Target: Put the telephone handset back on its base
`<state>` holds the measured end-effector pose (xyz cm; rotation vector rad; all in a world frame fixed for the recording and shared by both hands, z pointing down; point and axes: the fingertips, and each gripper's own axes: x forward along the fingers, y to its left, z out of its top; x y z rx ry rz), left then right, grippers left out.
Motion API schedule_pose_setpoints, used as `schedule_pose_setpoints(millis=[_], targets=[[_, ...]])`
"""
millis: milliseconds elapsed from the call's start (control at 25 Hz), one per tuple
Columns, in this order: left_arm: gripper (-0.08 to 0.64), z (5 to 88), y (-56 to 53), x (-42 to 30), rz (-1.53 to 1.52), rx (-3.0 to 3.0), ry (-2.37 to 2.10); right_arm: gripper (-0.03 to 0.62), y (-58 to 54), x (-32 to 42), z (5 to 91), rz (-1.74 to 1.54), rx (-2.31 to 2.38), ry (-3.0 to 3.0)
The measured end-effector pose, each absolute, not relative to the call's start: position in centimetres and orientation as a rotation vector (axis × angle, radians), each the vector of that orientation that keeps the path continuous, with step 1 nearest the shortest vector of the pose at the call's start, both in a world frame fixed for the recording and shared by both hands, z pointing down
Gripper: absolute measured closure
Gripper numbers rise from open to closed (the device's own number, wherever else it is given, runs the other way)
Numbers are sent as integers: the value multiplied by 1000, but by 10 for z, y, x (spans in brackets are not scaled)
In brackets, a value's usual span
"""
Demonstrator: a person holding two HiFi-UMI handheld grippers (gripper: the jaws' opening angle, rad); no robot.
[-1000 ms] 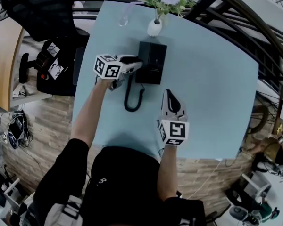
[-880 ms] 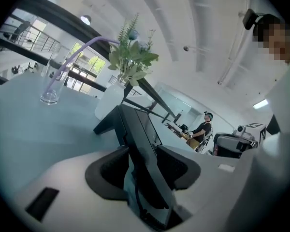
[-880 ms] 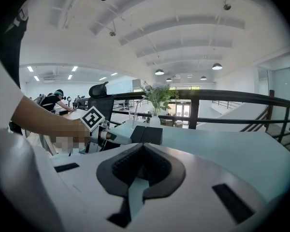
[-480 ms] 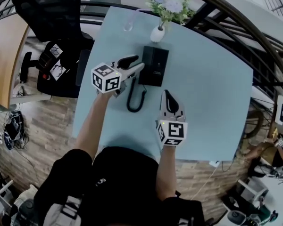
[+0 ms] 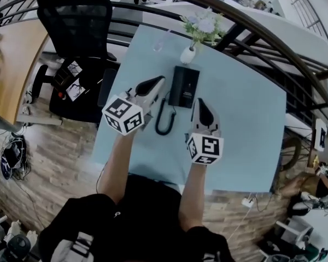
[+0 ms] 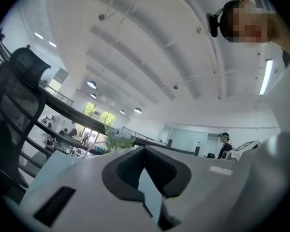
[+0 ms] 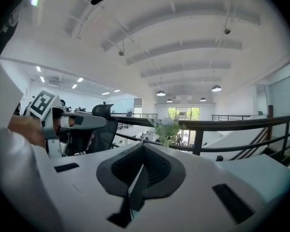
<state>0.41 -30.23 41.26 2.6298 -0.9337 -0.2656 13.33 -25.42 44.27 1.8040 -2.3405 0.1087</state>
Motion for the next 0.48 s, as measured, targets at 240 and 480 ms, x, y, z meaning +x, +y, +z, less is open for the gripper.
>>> schedule_pose_setpoints(millis=[240,480], targets=[[561,377,-286,-20,-298,2585,-1211,606,-251,136,390,69,1951,-2397],[560,361,-252,-2,-171,2645,-1416,606,-225,146,362,51,1945,-2463]])
